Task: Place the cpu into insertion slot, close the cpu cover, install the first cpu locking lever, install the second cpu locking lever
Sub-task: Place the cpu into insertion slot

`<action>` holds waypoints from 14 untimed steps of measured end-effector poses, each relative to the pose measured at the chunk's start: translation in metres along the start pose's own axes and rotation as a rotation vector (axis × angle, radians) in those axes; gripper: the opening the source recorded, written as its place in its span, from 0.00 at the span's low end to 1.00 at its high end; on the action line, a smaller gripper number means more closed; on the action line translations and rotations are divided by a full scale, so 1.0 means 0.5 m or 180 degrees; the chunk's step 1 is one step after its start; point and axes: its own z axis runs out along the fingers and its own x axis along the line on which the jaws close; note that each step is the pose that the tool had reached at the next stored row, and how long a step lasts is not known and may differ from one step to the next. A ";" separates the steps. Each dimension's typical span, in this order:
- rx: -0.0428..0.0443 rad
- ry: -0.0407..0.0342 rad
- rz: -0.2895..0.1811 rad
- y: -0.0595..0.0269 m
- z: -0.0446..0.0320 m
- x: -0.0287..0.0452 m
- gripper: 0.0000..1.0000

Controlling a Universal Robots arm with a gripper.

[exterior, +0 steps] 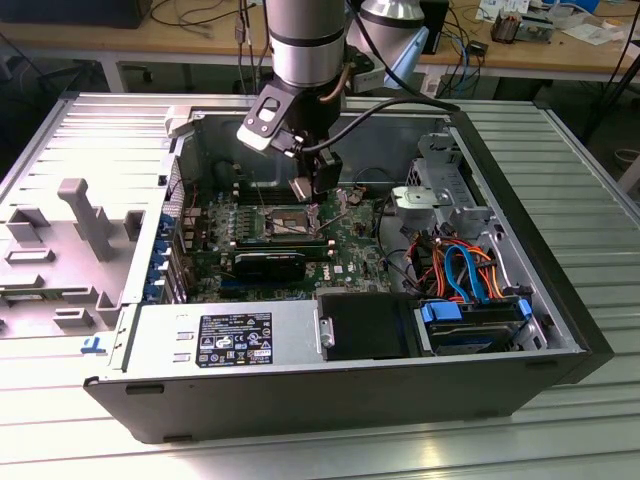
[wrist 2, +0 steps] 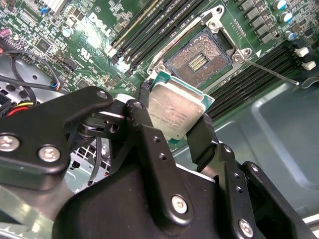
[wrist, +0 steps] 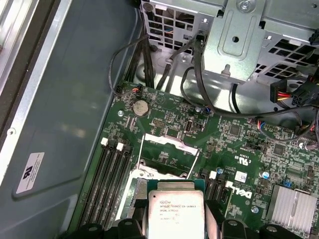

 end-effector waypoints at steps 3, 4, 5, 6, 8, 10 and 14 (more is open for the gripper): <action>0.0000 -0.0002 0.0018 0.000 0.001 0.000 0.55; -0.0001 -0.0002 0.0027 0.000 0.001 0.000 0.55; -0.0001 -0.0003 0.0035 0.000 0.002 0.000 0.55; -0.0001 -0.0004 0.0041 0.000 0.002 0.000 0.55; -0.0001 -0.0004 0.0049 0.000 0.003 0.000 0.55; -0.0001 -0.0005 0.0057 0.000 0.003 0.000 0.55; -0.0002 -0.0007 0.0081 0.000 0.005 0.000 0.55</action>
